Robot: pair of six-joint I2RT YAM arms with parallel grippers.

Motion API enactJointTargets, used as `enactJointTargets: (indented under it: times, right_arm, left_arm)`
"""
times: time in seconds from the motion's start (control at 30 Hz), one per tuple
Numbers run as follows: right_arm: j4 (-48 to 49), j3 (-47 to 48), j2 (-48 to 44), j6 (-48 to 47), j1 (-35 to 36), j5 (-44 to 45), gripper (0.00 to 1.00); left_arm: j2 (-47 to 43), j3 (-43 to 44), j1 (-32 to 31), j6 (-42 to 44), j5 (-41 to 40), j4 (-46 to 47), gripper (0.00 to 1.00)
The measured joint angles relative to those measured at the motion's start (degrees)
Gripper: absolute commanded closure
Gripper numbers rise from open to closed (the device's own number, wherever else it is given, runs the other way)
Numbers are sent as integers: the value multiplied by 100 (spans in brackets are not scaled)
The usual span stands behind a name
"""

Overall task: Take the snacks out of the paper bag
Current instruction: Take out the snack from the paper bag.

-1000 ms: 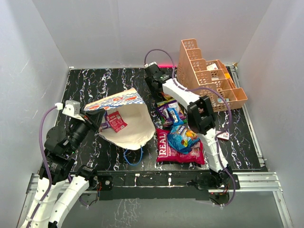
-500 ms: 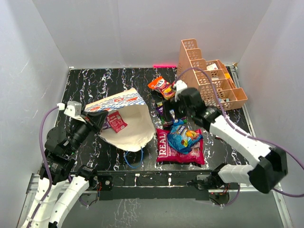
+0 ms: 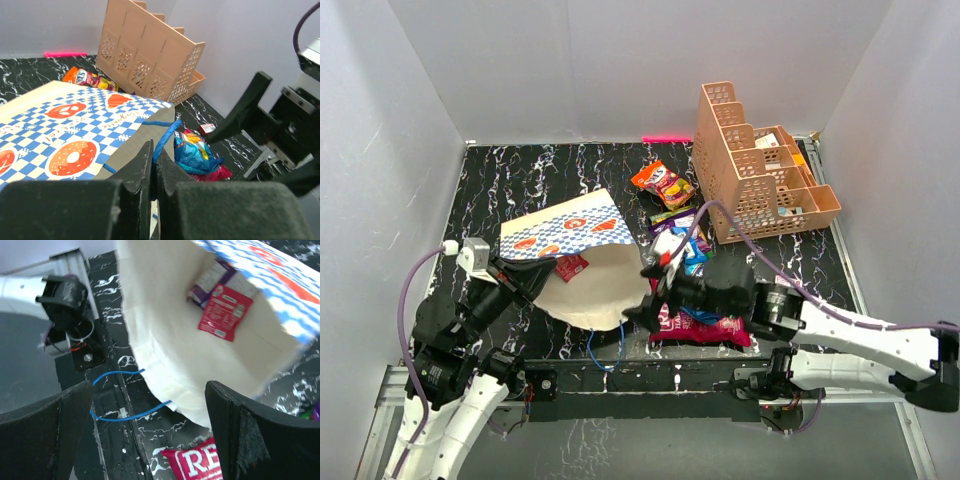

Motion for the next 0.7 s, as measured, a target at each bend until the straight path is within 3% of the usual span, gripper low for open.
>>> enactJointTargets:
  times: [0.17,0.27,0.43,0.7]
  right_arm:
    - [667,-127,601,-809,1342,629,2]
    - [1008,-127,1209,-1593,1725,892,1]
    - [1705,-149,2181,-2800,1788,1545,1]
    - [2686,-31,3751,-3370,1279,1993,27]
  left_arm:
    - [-61,-133,0,-111,153,-131,100]
    - [-83,-136,0,-111,229,-186,100]
    - [-157,-133,0,-61,319,-389,100]
    - [-739,-136,0,-129,282,-774,100]
